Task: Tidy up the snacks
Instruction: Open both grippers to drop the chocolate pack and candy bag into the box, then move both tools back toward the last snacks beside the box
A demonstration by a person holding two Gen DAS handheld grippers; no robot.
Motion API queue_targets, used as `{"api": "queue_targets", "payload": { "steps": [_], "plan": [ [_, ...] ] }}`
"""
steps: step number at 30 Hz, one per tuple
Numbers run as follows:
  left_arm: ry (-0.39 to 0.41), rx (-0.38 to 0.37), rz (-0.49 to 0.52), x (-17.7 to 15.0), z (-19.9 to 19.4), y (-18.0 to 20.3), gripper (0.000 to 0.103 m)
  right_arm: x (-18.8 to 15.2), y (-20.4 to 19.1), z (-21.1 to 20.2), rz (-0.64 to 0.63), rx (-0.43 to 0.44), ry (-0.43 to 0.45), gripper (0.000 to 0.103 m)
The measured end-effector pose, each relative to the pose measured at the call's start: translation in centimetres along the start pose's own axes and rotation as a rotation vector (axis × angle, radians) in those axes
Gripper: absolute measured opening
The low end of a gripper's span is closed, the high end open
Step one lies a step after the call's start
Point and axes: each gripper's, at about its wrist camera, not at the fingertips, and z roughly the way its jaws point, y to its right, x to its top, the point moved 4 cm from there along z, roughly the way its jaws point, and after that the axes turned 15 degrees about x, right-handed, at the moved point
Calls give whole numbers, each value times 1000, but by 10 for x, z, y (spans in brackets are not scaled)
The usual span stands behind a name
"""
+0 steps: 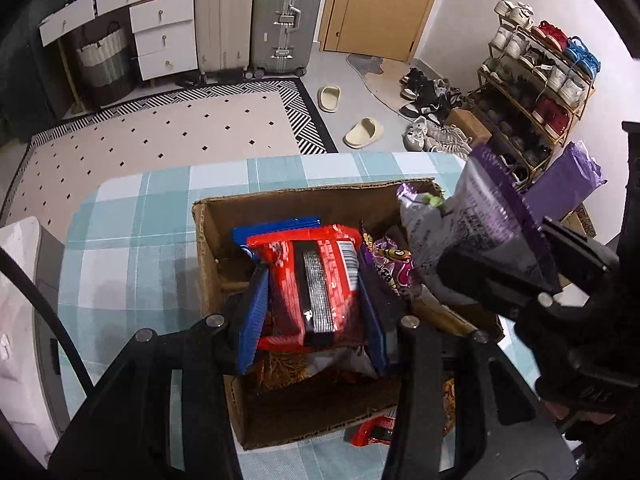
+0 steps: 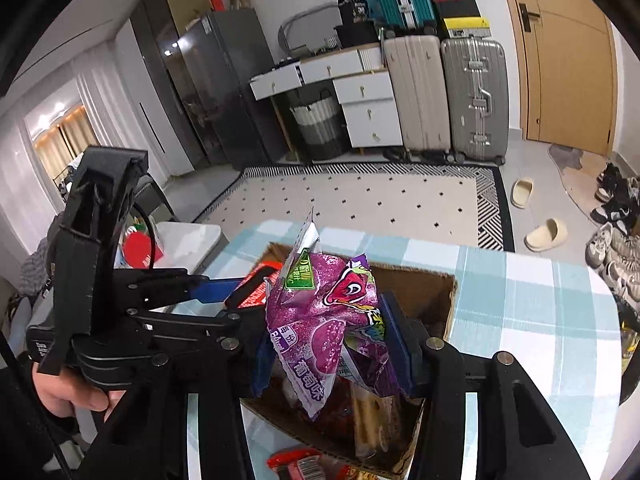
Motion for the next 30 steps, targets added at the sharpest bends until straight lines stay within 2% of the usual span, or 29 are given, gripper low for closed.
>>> {"api": "queue_targets", "payload": {
  "steps": [7,10,14,19,21,25,30],
  "plan": [
    [-3,9,-11,-4,7,-5,41,-11,8,18,-5,-20,-39,48],
    [2,24,-7,-10,2,-10,41,-15,9,24,-6,-16,-61,52],
    [5,28,-19,-23,-14,-16,41,-14,8,19,-20,-48,-47,59],
    [26,23,-32,-46,-42,-19,48,-14,2,-7,-4,-40,7,66],
    [37,42,-25,-55,-53,-20,56,-14,-2,-18,-3,-33,29,70],
    [75,39,-44,-76,-81,-21,65,-21,-11,-46,1,-37,68,71],
    [132,56,-59,-99,-115,-15,72,-38,-23,-81,14,-36,111,72]
  ]
}}
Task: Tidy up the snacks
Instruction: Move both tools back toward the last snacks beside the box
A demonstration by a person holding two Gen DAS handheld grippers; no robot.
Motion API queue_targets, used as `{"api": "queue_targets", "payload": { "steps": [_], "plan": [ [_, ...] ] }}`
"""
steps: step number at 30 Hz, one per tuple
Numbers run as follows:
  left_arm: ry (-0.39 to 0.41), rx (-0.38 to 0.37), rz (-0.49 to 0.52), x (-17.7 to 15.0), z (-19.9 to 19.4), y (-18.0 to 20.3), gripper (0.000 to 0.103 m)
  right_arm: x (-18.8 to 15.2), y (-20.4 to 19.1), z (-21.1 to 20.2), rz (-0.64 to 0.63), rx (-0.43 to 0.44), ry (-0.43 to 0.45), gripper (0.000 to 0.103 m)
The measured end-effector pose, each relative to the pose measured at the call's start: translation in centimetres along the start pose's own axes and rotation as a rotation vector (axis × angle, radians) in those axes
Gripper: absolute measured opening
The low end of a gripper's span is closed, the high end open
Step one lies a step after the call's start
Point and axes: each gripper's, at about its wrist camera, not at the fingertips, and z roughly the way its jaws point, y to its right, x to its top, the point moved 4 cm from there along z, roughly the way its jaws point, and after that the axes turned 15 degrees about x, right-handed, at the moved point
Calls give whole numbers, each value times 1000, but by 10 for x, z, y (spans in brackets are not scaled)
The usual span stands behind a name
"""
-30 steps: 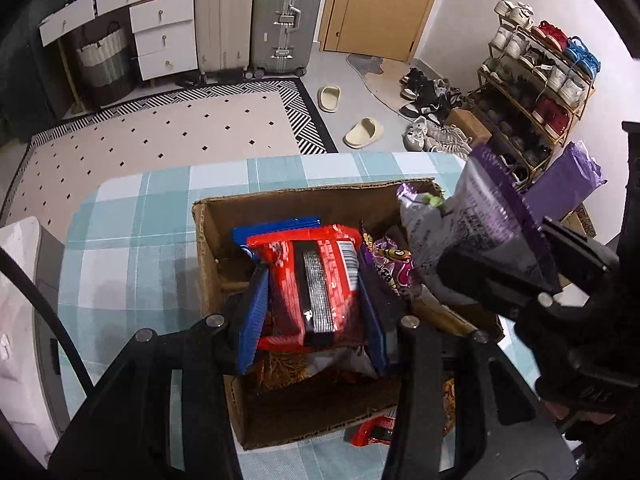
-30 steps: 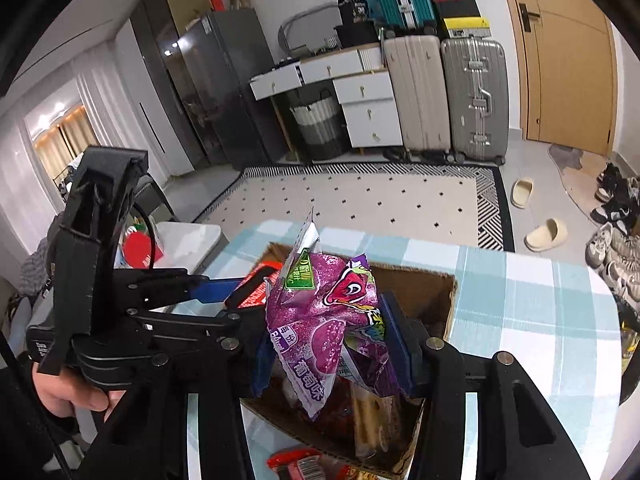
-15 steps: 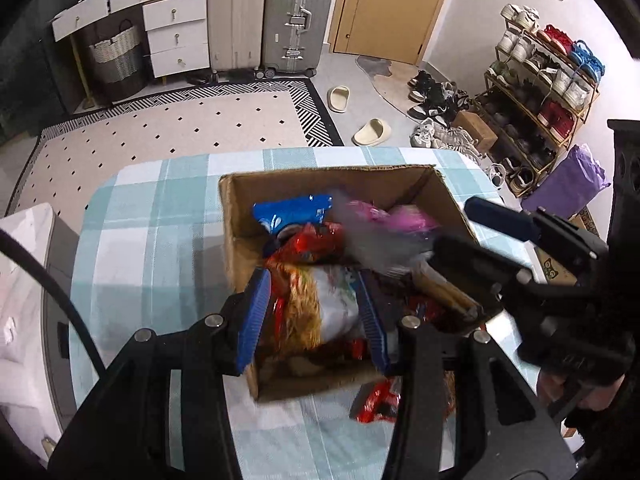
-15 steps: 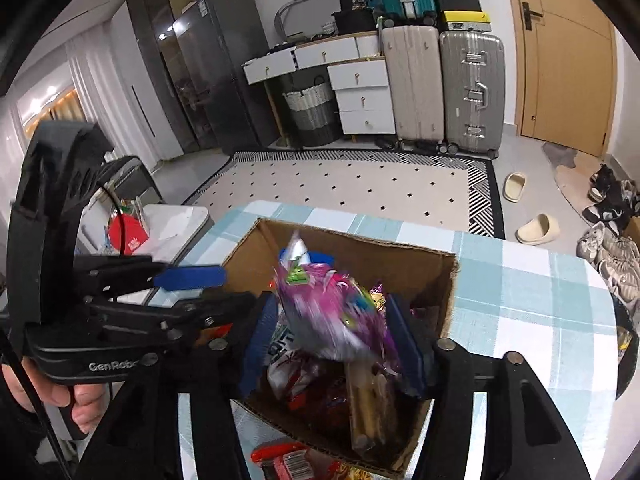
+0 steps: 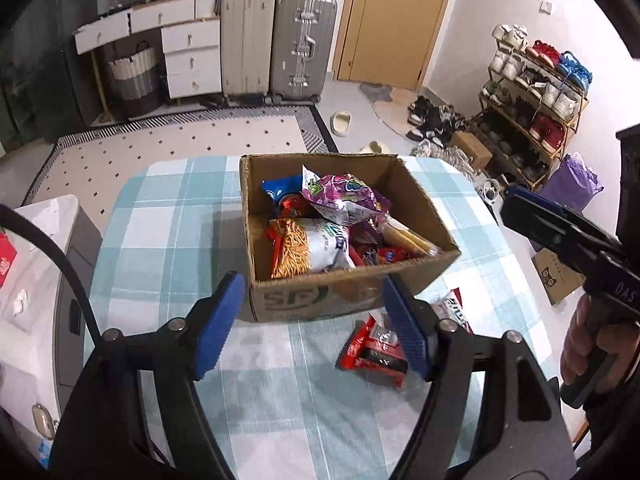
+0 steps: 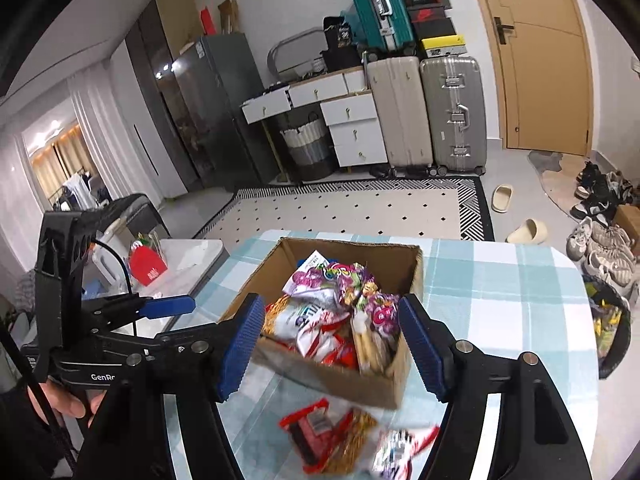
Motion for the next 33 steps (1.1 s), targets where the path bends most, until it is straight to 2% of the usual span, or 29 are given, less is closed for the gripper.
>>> {"api": "queue_targets", "payload": {
  "steps": [4,10,17,20,21,27,29,30,31,33],
  "plan": [
    [67,10,-12,-14,-30,2,79,-17,-9,-33,9,-7,46,75],
    [131,11,10,-40,-69,13,80,-52,-24,-72,11,-2,97,81],
    [198,16,-12,-70,-98,16,85,-97,-43,-93,-21,-17,127,89],
    [216,18,-32,-85,-103,14,86,-116,-51,-96,-49,-27,147,91],
    [219,20,-40,-91,-104,12,86,-133,-55,-99,-45,-33,161,92],
    [264,8,-110,-127,-104,-1,87,-163,-54,-102,-16,-49,184,97],
    [269,-1,-132,-138,-100,-5,92,-173,-53,-102,-6,-57,190,97],
    [271,5,-142,-143,-97,-7,100,-177,-53,-101,-1,-61,189,97],
    [276,18,-152,-148,-94,-10,103,-182,-53,-100,5,-63,188,97],
    [283,22,-164,-155,-88,-13,103,-190,-51,-98,16,-70,186,98]
  ]
}}
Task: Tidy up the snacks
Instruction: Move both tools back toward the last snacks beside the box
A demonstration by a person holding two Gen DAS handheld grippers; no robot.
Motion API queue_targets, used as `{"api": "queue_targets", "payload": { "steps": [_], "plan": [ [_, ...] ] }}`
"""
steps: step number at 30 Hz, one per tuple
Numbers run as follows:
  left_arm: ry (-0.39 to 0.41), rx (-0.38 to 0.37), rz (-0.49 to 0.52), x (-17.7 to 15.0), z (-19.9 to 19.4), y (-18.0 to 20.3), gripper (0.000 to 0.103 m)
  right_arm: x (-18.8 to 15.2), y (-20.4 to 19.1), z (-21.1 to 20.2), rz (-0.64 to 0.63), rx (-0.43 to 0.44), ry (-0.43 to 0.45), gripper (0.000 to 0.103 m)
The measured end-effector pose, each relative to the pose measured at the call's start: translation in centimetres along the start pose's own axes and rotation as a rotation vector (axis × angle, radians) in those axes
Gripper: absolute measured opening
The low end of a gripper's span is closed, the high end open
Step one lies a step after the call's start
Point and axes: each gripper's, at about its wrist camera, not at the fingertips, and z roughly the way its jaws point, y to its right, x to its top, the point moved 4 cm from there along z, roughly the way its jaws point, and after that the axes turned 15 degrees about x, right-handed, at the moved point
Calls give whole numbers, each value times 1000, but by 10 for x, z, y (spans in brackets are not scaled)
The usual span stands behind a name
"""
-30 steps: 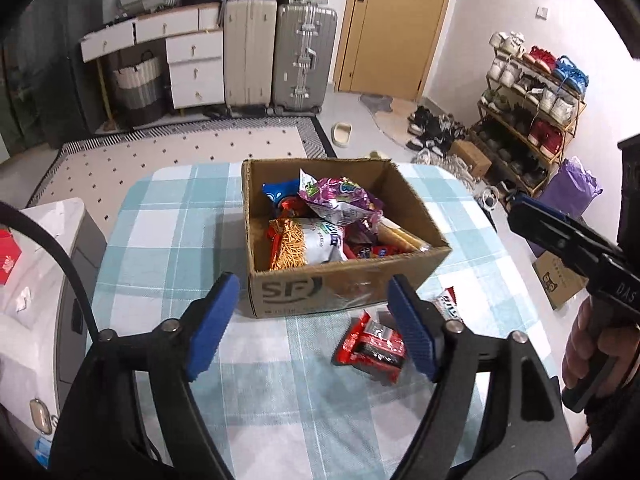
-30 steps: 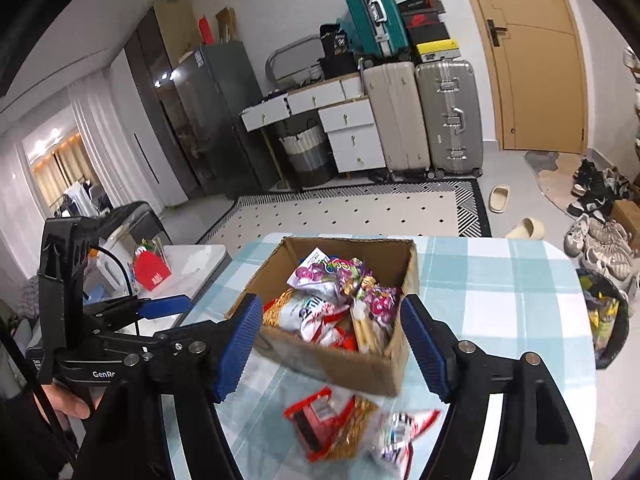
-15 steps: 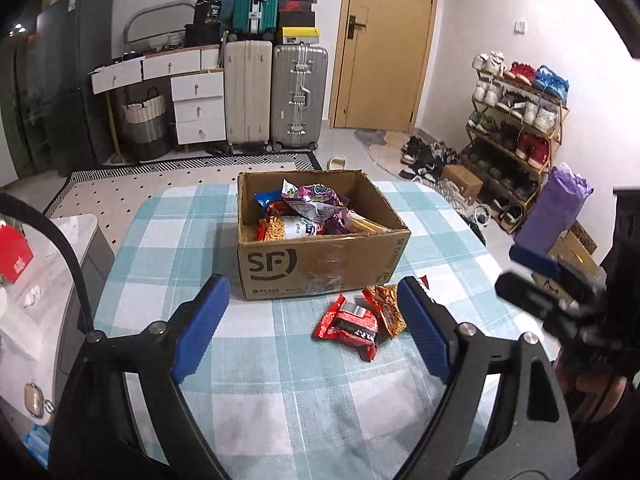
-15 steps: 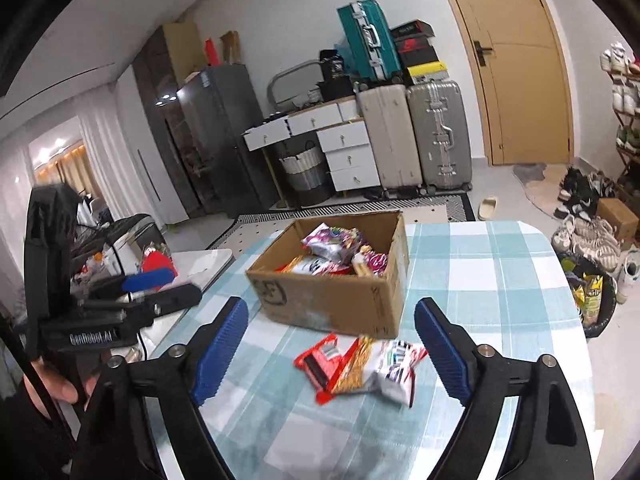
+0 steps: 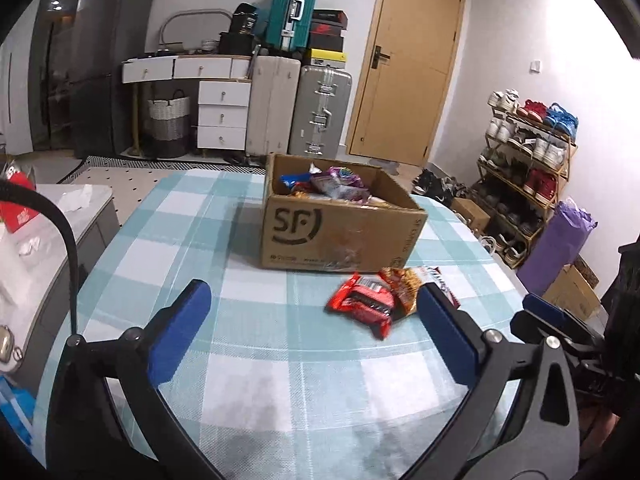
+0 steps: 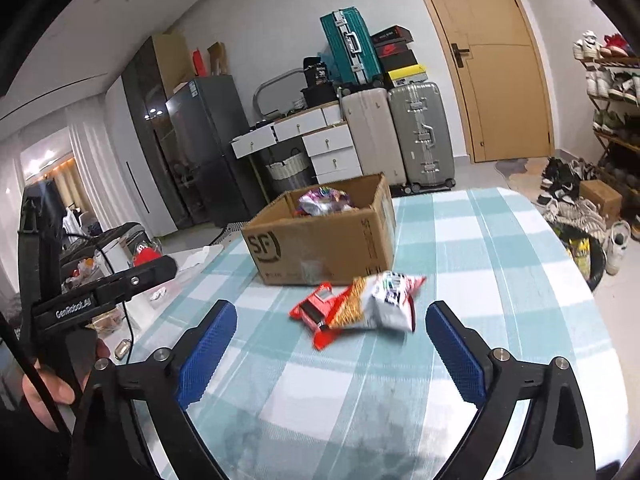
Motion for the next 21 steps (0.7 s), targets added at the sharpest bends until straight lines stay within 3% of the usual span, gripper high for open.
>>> {"api": "queue_targets", "payload": {
  "steps": [12,21],
  "plan": [
    [-126,13,-58,-49,71,-12,103,-33,28,28,72,-38,-87,98],
    [-119,32,-62,-57,86,-13,103,-31,45,60,69,-66,-144,98]
  ]
}}
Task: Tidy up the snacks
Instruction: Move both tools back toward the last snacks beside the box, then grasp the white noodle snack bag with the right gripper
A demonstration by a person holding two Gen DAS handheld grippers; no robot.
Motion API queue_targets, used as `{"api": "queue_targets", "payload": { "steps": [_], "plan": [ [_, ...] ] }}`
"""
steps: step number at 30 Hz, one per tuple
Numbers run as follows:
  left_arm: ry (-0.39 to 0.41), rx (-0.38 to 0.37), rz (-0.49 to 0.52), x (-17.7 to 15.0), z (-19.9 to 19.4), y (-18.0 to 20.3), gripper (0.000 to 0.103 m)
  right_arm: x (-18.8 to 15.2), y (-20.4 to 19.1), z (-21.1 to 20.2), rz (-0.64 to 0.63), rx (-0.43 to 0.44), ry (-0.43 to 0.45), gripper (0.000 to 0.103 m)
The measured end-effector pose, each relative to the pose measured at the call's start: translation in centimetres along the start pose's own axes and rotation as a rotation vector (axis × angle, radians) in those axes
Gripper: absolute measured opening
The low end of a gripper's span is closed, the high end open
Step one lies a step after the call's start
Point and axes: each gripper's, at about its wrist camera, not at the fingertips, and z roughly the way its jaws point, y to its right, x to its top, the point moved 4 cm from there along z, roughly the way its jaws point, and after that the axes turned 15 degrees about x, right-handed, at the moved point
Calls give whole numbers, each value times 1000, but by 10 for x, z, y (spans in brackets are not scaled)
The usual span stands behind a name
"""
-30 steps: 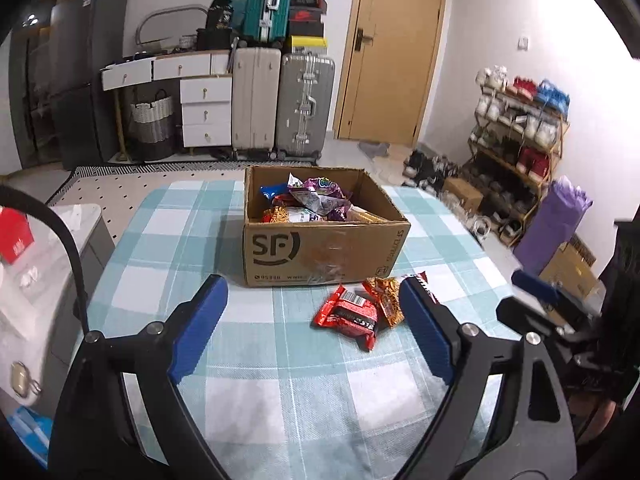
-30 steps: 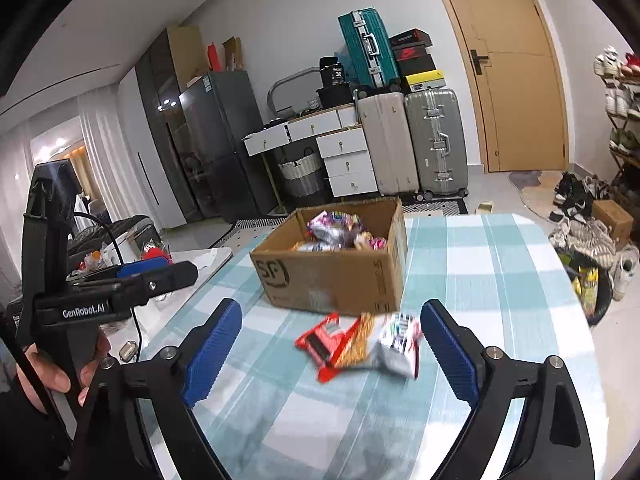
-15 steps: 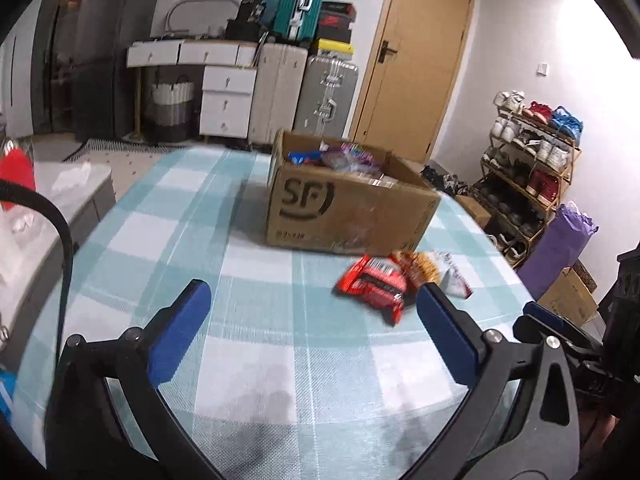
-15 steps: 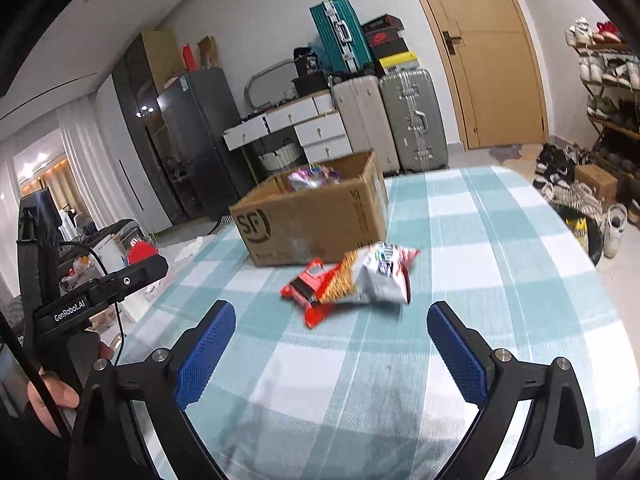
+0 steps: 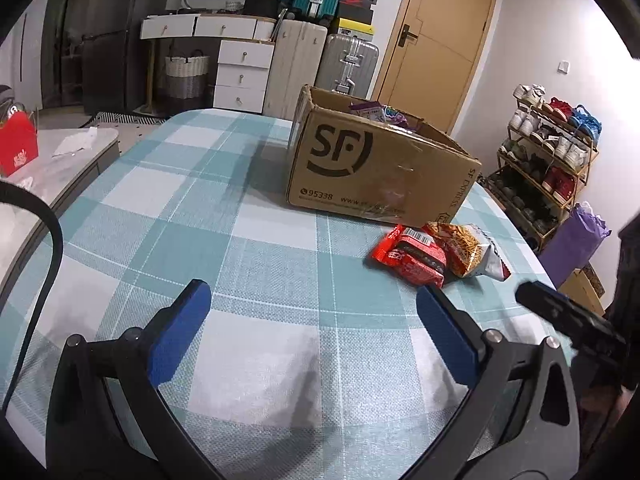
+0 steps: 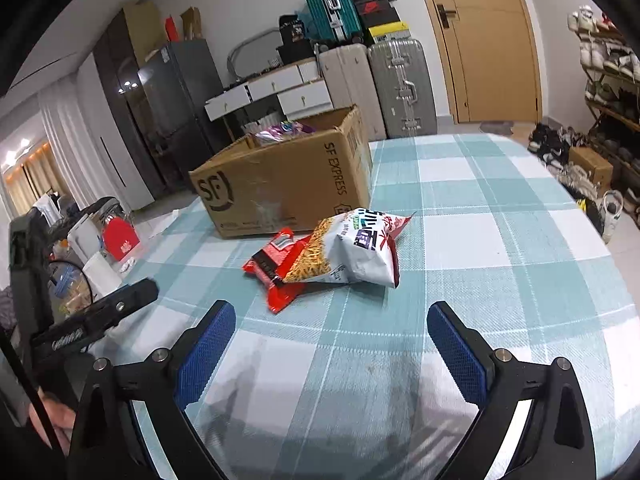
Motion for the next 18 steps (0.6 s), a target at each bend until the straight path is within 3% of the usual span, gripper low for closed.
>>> {"api": "queue_targets", "payload": {
  "steps": [10,16,18],
  "plan": [
    [-18,11,-22,0,7,-3,103,41,25,51,-18,-43,-51,98],
    [3,12,10,0,1,2,103,50,41,84,79,-20,-110,98],
    [4,11,22,0,1,4,103,49,44,89,96,-10,-132,93]
  ]
}}
